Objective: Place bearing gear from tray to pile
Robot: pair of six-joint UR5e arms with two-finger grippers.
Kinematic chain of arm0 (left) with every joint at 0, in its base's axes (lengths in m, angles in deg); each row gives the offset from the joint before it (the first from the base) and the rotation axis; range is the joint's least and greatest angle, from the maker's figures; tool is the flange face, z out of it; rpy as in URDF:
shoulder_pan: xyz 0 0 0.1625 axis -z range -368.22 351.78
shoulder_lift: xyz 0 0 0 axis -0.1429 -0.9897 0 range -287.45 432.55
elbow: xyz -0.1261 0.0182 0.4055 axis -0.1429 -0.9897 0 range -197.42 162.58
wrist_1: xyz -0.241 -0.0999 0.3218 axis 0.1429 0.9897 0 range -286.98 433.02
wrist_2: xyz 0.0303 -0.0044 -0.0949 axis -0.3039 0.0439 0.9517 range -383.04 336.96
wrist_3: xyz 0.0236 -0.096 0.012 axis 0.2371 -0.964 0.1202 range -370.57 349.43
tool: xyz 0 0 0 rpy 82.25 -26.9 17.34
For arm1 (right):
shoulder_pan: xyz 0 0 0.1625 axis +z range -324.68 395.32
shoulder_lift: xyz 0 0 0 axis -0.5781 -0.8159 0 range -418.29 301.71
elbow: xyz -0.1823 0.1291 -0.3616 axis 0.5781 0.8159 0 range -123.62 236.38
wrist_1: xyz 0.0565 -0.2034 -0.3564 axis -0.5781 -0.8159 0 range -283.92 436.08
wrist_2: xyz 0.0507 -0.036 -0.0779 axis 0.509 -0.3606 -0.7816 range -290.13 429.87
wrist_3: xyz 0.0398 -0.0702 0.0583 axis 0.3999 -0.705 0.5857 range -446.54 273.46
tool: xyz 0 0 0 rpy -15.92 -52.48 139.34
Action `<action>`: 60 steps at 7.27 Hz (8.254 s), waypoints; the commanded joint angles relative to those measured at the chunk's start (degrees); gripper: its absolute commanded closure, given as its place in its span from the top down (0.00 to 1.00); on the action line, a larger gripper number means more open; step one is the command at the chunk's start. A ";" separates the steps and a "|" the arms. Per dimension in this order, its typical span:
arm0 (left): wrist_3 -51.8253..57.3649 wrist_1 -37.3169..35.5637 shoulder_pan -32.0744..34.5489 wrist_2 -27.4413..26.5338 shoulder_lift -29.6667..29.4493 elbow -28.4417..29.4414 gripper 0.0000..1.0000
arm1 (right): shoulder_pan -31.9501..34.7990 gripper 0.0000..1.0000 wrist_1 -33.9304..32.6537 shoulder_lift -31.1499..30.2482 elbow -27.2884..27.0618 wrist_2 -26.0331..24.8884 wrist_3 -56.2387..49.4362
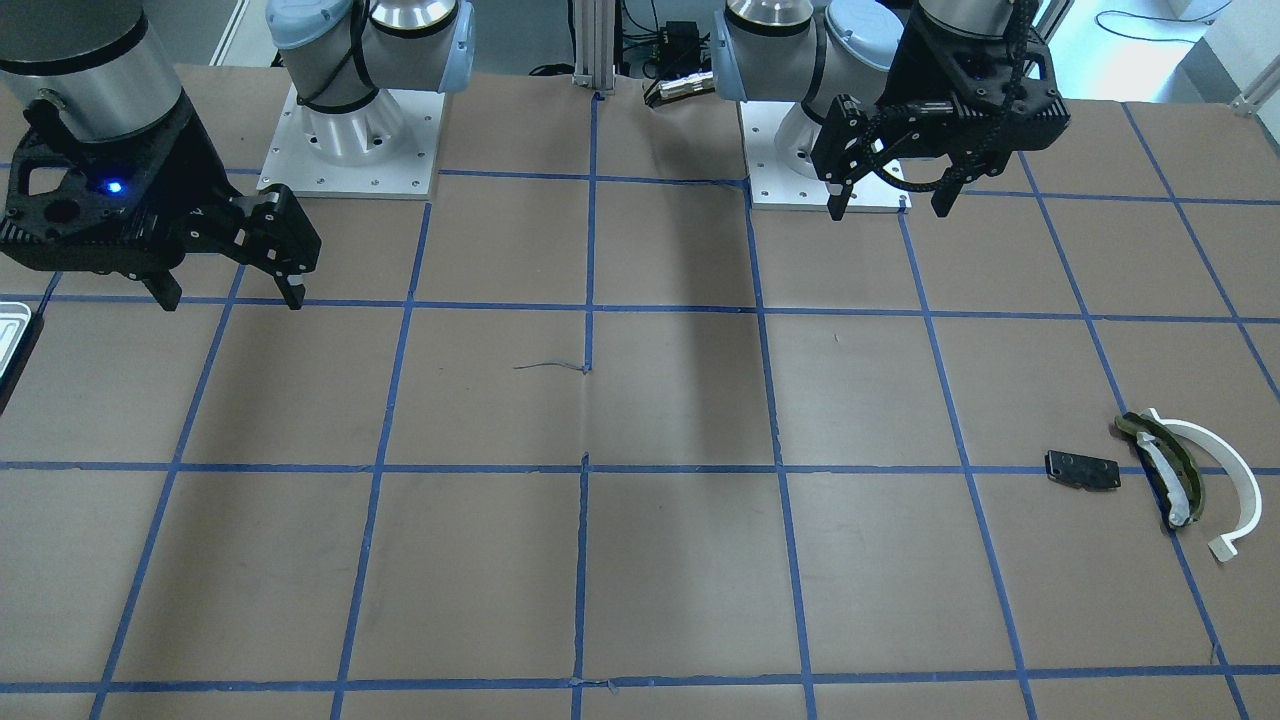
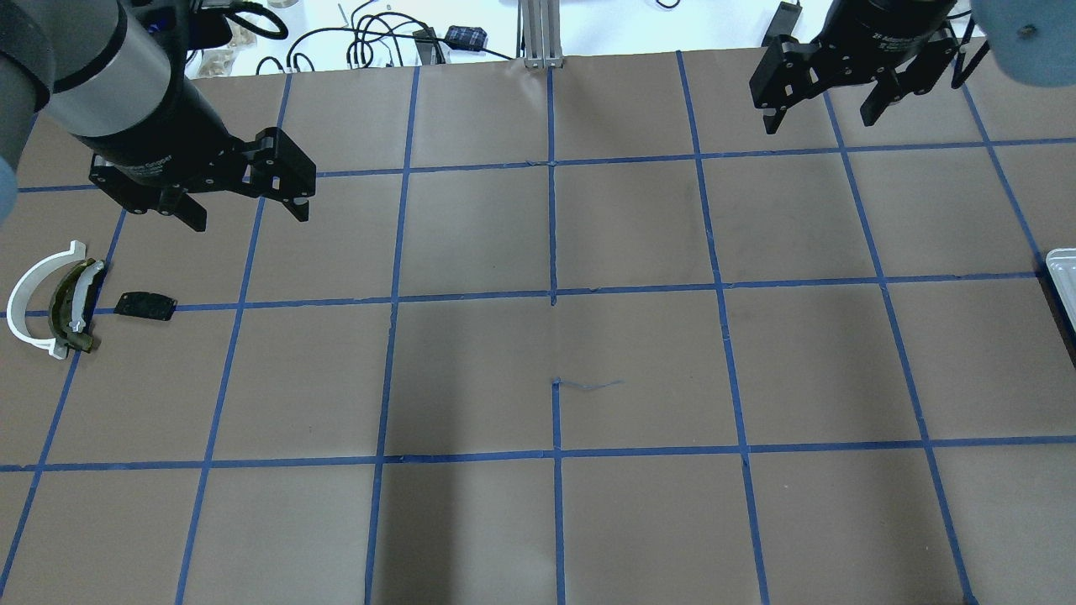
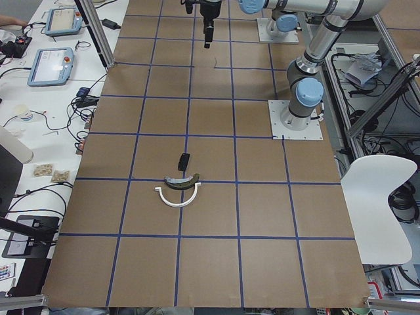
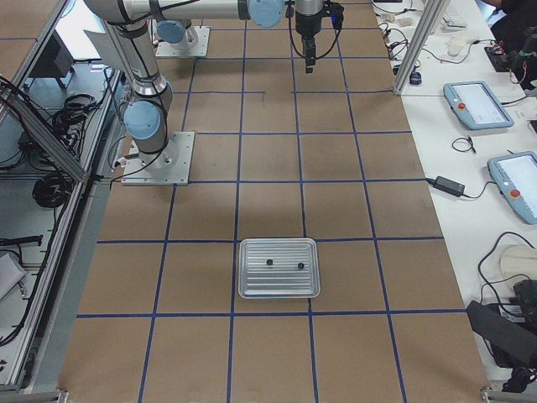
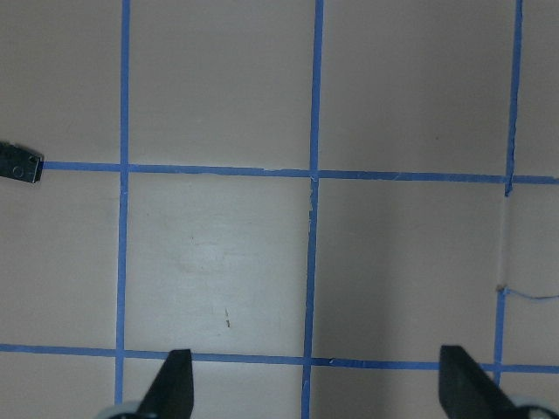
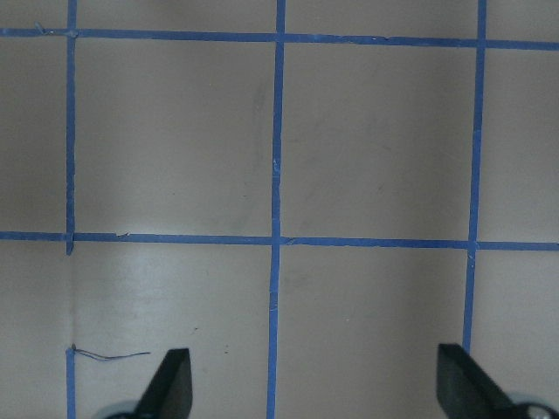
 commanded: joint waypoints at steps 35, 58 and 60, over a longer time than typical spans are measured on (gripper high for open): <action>-0.15 -2.55 0.20 0.25 1.09 -3.34 1.00 | -49.04 0.15 -27.71 31.05 -2.13 1.07 -51.96; 0.38 -2.55 -0.15 -0.28 1.09 -3.26 1.00 | 18.92 1.00 -37.39 20.59 -17.08 4.94 32.54; 0.20 -2.73 -0.15 -0.28 0.92 -3.08 1.00 | 6.75 1.00 -27.65 12.62 -16.98 4.85 17.12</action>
